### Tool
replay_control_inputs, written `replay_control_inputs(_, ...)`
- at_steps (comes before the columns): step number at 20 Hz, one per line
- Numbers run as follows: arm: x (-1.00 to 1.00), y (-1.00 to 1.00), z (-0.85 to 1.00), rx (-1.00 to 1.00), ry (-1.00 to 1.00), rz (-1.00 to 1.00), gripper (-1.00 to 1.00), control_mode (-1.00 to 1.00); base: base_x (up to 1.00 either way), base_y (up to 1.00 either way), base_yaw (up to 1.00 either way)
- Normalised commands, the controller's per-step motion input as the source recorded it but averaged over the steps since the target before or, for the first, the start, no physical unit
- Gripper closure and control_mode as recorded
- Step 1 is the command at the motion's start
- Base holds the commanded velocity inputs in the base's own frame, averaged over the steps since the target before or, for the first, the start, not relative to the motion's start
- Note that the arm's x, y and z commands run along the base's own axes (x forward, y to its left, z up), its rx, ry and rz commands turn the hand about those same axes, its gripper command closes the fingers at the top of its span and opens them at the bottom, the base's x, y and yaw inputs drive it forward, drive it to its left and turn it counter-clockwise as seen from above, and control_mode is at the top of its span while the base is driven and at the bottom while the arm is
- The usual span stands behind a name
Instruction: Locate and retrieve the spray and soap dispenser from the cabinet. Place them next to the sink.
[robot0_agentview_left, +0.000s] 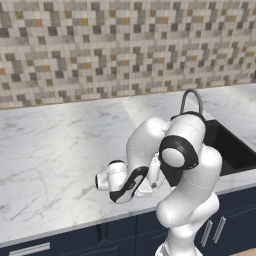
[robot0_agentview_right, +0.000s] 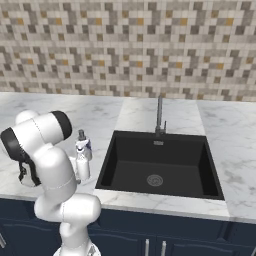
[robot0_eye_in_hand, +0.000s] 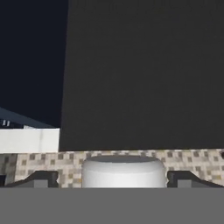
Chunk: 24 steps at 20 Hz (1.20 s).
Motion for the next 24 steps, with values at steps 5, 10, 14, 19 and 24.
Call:
replay_control_inputs(5, -0.26, 0.12, 0.01, 0.00, 0.00, 0.00, -1.00, -1.00, 0.00, 0.00, 0.00)
replay_control_inputs(10, -0.29, 0.33, 0.11, 0.01, -0.05, -0.01, -1.00, -1.00, 0.00, 0.00, 0.00)
replay_control_inputs(14, -0.22, 0.42, 0.10, 0.03, -0.05, -0.02, -1.00, -1.00, 0.00, 0.00, 0.00)
replay_control_inputs(19, -0.14, 0.06, 0.45, 0.14, 0.01, -0.10, -1.00, -1.00, 0.00, 0.00, 0.00)
replay_control_inputs(24, -0.41, -0.05, 0.85, 0.08, 0.07, 0.02, -1.00, -1.00, 0.00, 0.00, 0.00)
